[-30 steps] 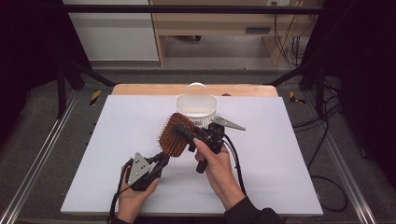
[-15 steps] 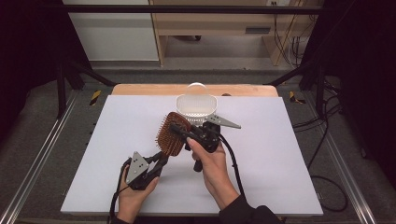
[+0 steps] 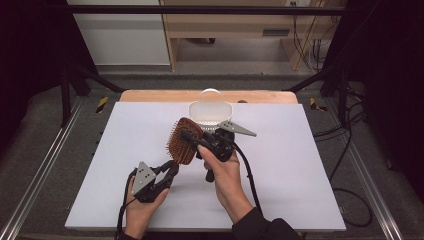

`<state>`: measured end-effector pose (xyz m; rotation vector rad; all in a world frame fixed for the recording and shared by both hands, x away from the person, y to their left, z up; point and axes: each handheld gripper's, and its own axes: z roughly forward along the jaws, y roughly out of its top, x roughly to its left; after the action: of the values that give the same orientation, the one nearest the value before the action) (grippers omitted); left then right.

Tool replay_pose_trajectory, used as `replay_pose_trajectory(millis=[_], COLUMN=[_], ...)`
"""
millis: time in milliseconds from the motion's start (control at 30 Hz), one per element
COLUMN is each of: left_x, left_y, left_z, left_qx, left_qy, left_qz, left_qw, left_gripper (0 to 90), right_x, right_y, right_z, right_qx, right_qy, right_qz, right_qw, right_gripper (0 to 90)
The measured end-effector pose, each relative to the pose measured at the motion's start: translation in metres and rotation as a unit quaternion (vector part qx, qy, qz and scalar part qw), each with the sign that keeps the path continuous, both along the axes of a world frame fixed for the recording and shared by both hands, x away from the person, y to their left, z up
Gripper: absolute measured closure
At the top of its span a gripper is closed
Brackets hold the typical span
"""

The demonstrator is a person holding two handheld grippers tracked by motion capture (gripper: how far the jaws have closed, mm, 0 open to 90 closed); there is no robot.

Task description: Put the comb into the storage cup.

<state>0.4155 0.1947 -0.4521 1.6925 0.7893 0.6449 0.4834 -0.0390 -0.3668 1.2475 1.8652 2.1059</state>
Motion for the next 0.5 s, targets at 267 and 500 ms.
replay_pose_trajectory(millis=[267,500], left_x=[-0.002,0.003], left_y=[0.014,0.036], left_z=[0.003,0.003], left_qx=[-0.01,-0.034], left_qy=[-0.013,-0.019], left_qz=[0.033,0.088], left_qw=[0.9993,0.9953], left_gripper=[43.1,23.5], right_x=[0.011,0.019], right_y=[-0.014,-0.025], right_z=[0.008,0.011], right_qx=[0.01,0.017], right_qy=[-0.003,-0.008], right_qz=[-0.034,-0.052], right_qw=[0.9994,0.9985], right_gripper=[51.9,51.6])
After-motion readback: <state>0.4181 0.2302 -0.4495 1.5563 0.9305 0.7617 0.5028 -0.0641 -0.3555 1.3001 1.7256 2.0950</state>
